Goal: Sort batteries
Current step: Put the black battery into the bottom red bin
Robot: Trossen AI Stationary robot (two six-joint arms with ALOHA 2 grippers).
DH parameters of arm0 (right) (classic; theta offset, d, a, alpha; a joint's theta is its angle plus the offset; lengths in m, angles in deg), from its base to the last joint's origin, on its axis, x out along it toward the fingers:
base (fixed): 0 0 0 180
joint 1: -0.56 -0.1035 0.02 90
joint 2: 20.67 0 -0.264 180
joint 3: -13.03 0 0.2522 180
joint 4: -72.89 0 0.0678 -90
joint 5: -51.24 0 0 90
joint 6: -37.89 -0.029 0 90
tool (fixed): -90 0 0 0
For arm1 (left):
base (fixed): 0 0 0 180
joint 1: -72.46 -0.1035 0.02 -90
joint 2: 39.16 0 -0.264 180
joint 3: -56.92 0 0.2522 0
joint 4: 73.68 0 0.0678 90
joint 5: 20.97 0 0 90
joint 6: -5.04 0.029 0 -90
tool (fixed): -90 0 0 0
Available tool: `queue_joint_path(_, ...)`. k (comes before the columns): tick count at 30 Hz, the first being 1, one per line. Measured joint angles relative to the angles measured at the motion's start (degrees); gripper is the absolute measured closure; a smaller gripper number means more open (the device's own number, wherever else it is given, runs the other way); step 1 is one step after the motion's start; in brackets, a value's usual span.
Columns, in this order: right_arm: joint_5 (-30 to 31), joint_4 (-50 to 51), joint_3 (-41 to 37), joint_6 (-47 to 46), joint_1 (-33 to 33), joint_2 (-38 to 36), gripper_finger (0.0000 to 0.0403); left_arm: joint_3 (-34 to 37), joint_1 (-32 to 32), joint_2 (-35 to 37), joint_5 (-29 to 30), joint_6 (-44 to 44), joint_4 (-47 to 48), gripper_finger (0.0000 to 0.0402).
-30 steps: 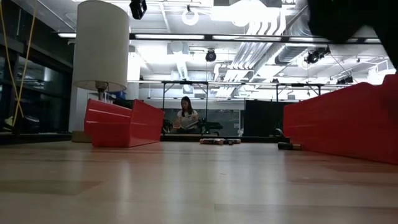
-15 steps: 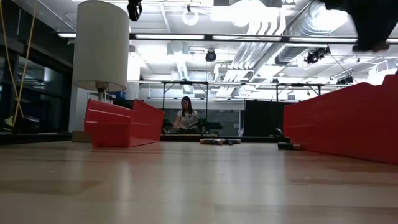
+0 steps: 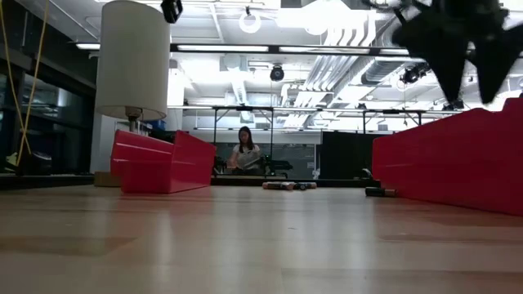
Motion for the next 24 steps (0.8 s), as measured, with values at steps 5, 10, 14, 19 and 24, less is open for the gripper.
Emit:
queue_joint_path(5,8.78,3.22,9.23,0.29,2.85,-2.78,0.0151,0.0,-1.42,3.21,-2.45,0.2,5.69,0.0266)
queue_joint_path(10,16.45,-1.26,16.47,12.89,12.59,-3.09,0.015,-0.02,-1.59,3.59,-1.96,3.82,6.69,0.0266)
queue_joint_path(14,8.61,-12.63,17.07,33.18,24.36,-0.72,0.0149,-0.04,-2.32,1.9,-1.41,4.48,5.22,0.0266)
queue_joint_path(19,-5.11,-19.33,16.94,60.16,35.02,8.37,0.0149,-0.04,-3.37,-0.11,2.36,4.14,4.82,0.0266)
queue_joint_path(24,-9.08,-14.42,16.83,82.34,37.21,18.75,0.0149,-0.05,-4.02,-1.37,6.51,0.86,3.83,0.0266)
